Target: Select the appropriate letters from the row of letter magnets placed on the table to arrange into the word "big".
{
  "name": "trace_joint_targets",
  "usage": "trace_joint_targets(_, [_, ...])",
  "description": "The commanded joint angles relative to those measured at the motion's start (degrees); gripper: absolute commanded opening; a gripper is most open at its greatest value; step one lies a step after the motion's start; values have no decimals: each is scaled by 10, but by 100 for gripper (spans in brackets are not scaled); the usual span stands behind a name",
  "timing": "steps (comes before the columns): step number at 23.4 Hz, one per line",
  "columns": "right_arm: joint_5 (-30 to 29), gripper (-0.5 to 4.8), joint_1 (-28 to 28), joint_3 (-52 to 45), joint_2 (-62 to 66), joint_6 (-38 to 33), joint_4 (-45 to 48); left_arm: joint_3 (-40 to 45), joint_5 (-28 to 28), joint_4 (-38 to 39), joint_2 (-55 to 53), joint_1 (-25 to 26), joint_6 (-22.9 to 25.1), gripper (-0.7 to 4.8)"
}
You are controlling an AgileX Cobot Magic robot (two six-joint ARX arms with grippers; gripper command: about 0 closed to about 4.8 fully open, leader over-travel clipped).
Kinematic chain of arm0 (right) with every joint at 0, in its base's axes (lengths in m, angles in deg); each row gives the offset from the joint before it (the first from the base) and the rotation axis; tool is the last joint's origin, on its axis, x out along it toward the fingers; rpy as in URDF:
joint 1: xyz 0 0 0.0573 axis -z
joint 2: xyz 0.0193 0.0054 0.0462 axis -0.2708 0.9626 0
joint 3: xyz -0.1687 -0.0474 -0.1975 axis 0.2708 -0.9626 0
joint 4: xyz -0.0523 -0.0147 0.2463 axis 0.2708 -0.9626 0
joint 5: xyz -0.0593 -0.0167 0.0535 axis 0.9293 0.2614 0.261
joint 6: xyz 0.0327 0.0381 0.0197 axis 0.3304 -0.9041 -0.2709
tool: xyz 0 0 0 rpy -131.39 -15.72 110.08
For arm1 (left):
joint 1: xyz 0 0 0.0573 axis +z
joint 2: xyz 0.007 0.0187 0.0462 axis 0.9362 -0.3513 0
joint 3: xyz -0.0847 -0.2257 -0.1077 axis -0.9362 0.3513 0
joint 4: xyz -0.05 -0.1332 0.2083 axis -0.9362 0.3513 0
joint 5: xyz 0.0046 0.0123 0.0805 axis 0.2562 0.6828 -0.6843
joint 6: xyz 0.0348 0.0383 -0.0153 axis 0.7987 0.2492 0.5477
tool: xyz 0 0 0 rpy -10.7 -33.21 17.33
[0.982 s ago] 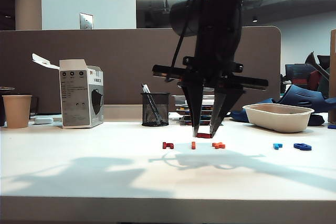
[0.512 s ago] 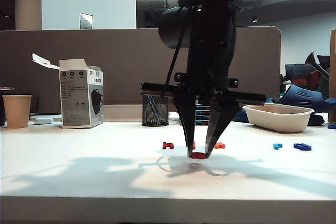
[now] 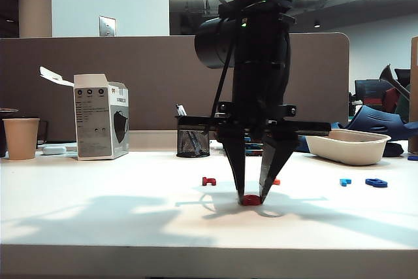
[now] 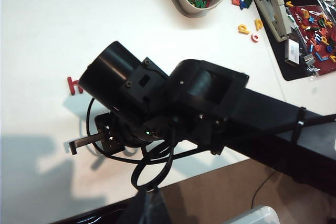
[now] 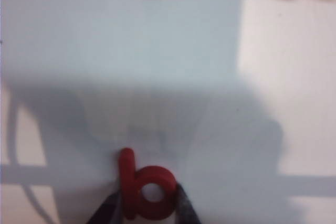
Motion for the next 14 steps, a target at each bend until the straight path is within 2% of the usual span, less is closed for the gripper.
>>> trace_joint_targets(1, [-3, 85, -2, -2, 10, -1, -3, -1, -1, -7, 2, 0, 0, -5])
trace_joint_targets(14, [-3, 85, -3, -2, 10, 0, -19, -1, -1, -7, 2, 0, 0, -5])
